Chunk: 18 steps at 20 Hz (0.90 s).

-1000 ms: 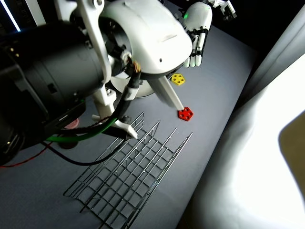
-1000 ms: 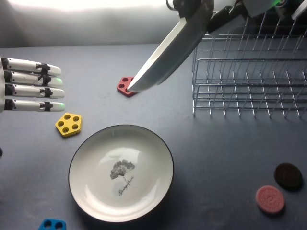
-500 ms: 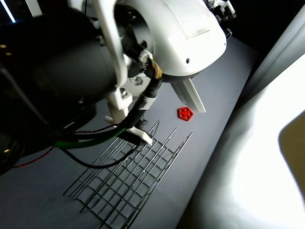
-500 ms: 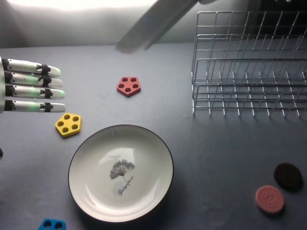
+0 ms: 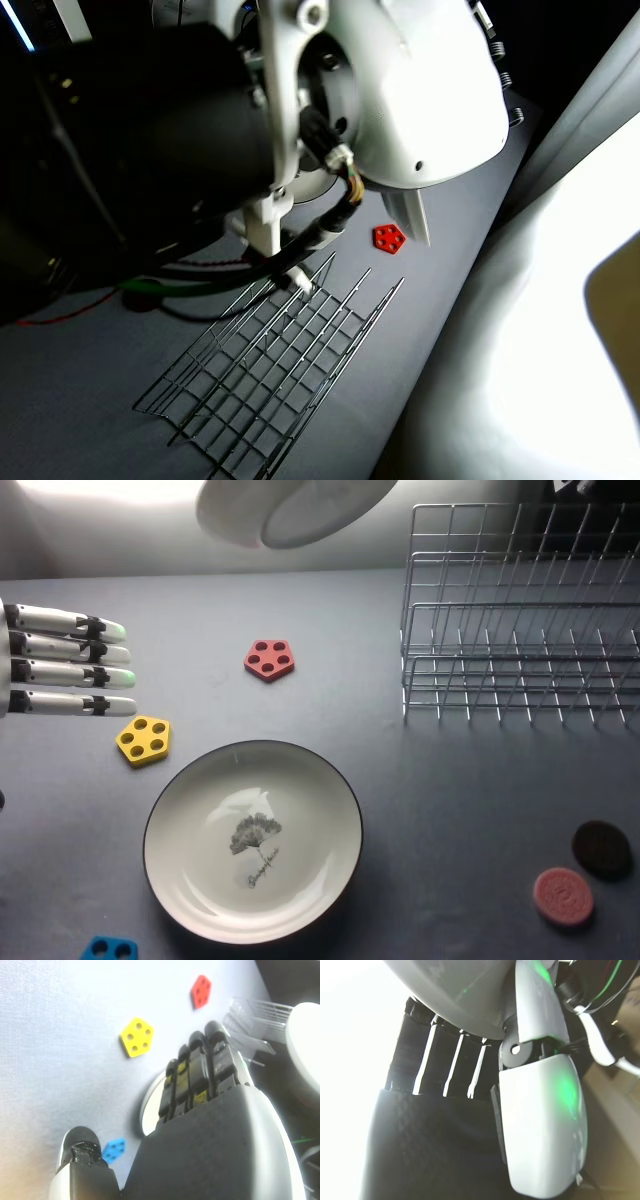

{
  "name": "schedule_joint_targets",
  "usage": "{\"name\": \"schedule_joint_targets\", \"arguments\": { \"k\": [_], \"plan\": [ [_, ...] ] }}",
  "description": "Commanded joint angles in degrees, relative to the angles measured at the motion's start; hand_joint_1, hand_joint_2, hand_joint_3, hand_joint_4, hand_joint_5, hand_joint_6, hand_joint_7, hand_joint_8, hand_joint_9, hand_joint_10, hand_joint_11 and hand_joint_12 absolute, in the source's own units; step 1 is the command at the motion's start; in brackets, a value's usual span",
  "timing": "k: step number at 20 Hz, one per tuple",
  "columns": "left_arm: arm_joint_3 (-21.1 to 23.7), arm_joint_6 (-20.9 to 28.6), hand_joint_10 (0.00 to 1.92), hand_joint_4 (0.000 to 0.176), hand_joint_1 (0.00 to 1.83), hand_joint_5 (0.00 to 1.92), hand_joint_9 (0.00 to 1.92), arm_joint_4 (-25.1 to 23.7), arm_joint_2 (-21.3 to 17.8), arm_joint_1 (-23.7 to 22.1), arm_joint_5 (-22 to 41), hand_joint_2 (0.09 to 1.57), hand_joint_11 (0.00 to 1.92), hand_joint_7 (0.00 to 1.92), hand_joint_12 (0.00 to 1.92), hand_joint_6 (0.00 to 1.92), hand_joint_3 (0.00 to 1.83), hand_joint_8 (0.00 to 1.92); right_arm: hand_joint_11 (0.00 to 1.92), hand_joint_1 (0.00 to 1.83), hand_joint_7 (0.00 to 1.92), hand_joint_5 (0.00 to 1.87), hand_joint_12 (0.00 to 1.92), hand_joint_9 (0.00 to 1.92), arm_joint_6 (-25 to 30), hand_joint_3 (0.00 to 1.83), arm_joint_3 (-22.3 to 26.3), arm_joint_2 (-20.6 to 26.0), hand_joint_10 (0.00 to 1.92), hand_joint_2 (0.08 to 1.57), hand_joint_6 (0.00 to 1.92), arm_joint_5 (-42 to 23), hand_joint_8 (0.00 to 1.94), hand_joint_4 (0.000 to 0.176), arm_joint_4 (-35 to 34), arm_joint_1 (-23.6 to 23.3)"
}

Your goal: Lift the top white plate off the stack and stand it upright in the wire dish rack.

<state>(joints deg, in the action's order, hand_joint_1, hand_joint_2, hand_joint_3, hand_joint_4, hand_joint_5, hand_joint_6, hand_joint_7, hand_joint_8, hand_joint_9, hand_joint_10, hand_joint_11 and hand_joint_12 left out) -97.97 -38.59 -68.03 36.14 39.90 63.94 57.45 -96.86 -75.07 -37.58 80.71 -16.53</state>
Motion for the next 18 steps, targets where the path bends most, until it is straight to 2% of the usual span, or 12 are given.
{"name": "schedule_joint_targets", "arguments": {
  "k": [1,3,4,5,10,12,13,15,16,18],
  "plan": [
    [-0.23,-0.44,0.00,0.000,0.06,0.04,0.09,4.04,-0.63,-1.32,3.07,1.02,0.00,0.08,0.27,0.00,0.00,0.00,1.01,1.50,1.08,0.97,1.30,1.14,2.27,0.00,-0.06,0.94,0.65,1.05,0.97,0.23,0.59,0.000,-4.76,-1.39],
    [-0.23,-0.44,0.01,0.000,0.07,0.06,0.10,3.99,-0.62,-1.32,3.08,1.01,0.00,0.09,0.27,0.01,0.00,0.01,1.01,1.50,1.05,0.98,1.29,1.14,6.41,0.00,-0.11,1.03,0.65,1.05,0.98,1.54,0.63,0.000,-4.24,-1.39],
    [-0.23,-0.44,0.00,0.000,0.08,0.06,0.12,3.91,-0.62,-1.32,3.09,1.01,0.00,0.11,0.34,0.00,0.00,0.01,0.99,1.49,1.00,0.95,1.31,1.12,9.08,0.00,-0.23,1.08,0.67,1.06,1.02,1.88,0.72,0.000,-3.74,-1.43],
    [-0.23,-0.44,0.00,0.000,0.06,0.07,0.12,3.88,-0.62,-1.32,3.09,1.01,0.00,0.12,0.35,0.00,0.00,0.00,1.01,1.50,1.06,0.96,1.30,1.16,11.11,0.00,-0.31,1.09,0.62,1.05,0.99,2.08,0.62,0.000,-3.25,-1.55],
    [-0.24,-0.44,0.00,0.000,0.06,0.08,0.11,3.84,-0.63,-1.32,3.08,1.01,0.00,0.12,0.33,0.00,0.00,0.00,1.04,1.50,1.10,0.96,1.26,1.16,21.43,0.00,-0.42,1.82,0.61,1.04,0.97,4.24,0.57,0.000,0.97,-3.18],
    [-0.24,-0.44,0.00,0.000,0.08,0.07,0.11,3.84,-0.63,-1.32,3.08,1.00,0.00,0.11,0.28,0.00,0.00,0.00,1.03,1.50,1.10,0.96,1.28,1.17,22.99,0.00,-0.43,2.30,0.61,1.04,0.97,4.74,0.58,0.000,1.40,-3.61],
    [-0.24,-0.44,0.00,0.000,0.07,0.03,0.08,3.84,-0.63,-1.32,3.12,1.00,0.00,0.08,0.18,0.00,0.00,0.00,1.03,1.50,1.08,0.96,1.29,1.18,24.49,0.00,-0.34,2.57,0.59,1.04,0.95,5.00,0.60,0.000,2.31,-3.79],
    [-0.24,-0.44,0.01,0.000,0.06,0.04,0.08,3.81,-0.63,-1.31,3.15,1.01,0.00,0.08,0.15,0.01,0.00,0.01,1.02,1.50,1.09,0.96,1.28,1.18,26.24,0.00,0.27,3.26,0.60,1.04,0.96,5.61,0.58,0.000,3.41,-3.92],
    [-0.24,-0.44,0.01,0.000,0.07,0.03,0.09,3.78,-0.65,-1.31,3.16,1.01,0.02,0.08,0.16,0.00,0.00,0.00,0.87,1.49,0.92,0.81,1.48,1.00,26.68,0.00,0.73,3.84,0.87,1.12,1.14,5.77,0.82,0.000,3.50,-3.91],
    [-0.24,-0.44,0.01,0.000,0.08,0.06,0.11,3.73,-0.65,-1.31,3.16,1.00,0.05,0.11,0.18,0.01,0.00,0.01,0.99,1.49,0.97,0.94,1.32,1.09,27.15,0.00,1.31,4.59,0.73,1.07,1.04,6.13,0.76,0.000,3.49,-3.85]
  ]
}}
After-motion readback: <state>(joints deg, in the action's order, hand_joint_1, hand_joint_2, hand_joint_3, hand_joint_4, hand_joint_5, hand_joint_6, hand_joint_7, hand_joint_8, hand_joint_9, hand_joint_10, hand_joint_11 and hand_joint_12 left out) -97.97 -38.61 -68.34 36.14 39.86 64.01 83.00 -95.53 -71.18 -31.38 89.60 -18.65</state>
